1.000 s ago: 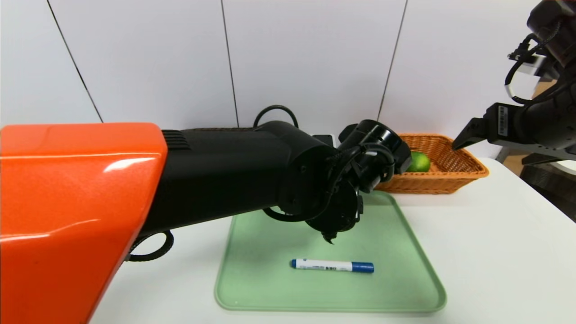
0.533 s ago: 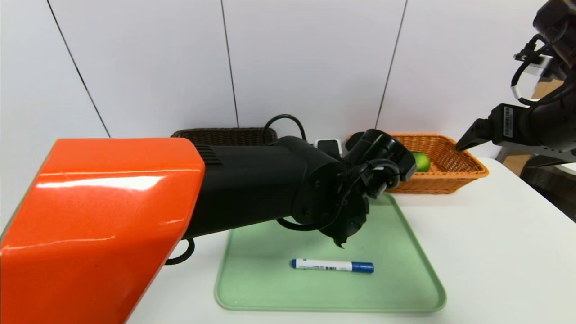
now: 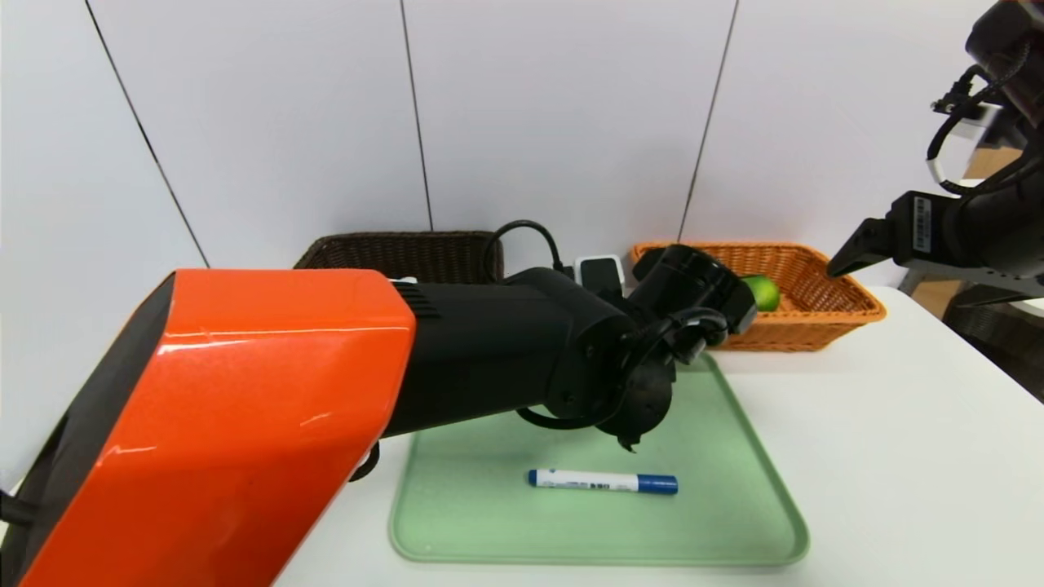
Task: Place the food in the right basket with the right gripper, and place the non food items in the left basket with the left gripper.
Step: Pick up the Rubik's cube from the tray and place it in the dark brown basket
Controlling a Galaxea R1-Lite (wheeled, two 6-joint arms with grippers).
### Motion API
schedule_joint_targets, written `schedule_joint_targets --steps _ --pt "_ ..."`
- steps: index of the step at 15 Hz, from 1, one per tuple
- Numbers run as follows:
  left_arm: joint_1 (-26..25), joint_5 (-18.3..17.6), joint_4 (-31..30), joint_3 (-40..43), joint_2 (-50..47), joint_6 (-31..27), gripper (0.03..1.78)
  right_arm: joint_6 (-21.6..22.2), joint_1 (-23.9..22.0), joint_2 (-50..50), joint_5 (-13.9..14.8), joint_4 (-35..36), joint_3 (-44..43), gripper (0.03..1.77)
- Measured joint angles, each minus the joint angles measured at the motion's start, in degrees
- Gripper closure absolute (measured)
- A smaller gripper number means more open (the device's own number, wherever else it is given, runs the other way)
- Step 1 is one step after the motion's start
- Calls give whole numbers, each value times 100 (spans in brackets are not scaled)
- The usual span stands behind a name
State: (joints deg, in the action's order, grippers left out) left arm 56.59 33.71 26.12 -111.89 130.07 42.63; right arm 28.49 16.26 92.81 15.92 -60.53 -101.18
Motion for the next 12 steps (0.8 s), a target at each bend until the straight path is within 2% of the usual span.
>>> schedule_joint_targets --steps 12 --pt "-166 72 -269 1 358 -154 12 -10 0 -22 6 16 55 10"
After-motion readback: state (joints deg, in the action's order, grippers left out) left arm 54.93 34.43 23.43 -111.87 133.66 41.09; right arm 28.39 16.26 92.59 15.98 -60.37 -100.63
